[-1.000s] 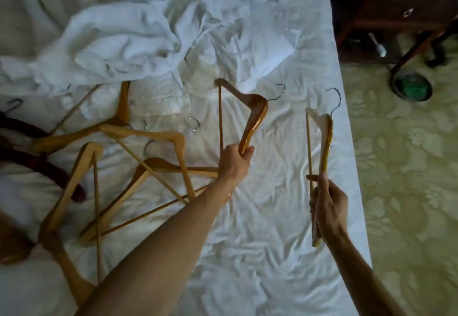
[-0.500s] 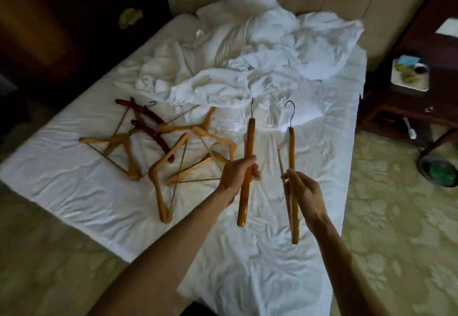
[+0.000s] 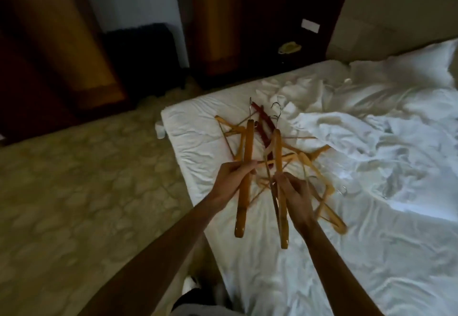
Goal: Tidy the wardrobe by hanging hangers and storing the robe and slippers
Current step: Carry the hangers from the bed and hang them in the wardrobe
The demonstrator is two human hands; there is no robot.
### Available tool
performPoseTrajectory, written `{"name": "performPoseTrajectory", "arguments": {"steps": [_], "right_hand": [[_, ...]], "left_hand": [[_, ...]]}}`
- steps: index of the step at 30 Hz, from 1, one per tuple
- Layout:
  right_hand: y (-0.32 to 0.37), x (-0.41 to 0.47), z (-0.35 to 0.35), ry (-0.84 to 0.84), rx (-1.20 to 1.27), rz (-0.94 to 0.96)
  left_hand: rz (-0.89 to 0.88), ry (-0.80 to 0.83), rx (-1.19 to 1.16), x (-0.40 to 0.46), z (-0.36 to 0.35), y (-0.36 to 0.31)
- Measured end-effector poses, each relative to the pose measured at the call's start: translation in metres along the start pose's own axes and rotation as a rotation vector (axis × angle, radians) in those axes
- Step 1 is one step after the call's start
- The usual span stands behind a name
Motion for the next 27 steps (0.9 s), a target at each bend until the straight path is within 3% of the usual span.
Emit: {"name": "performPoseTrajectory", "arguments": {"steps": [6,14,21,27], "right_hand": [[0.053,-0.002,-0.155,0.213,-0.046,0.069],[0.105,-0.020,-0.375,0.450,0.011,0.132],[0.133,-0.033,-0.536,0.536,0.010,0.205],[0.143,-0.027,-0.640,0.586,0.009,0.190]], "left_hand": [[-0.036,-0.264,-0.074,0.015,0.153,-0.021],[-0.091,-0.477,-0.116,0.041,0.358,-0.032],[-0.151,-0.574,-0.137,0.062,0.515,-0.043],[-0.138,-0.577,-0.166,0.106,0.599,-0.047]]}}
Point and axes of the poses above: each hand's wrist, its own x-axis towards the middle knuckle, its own z-axis out of the back of the hand, y = z × x, the point moved 10 cm from there along x, towards the middle knuckle, and after that the axes turned 11 degrees about -y, right-handed, at the moved point
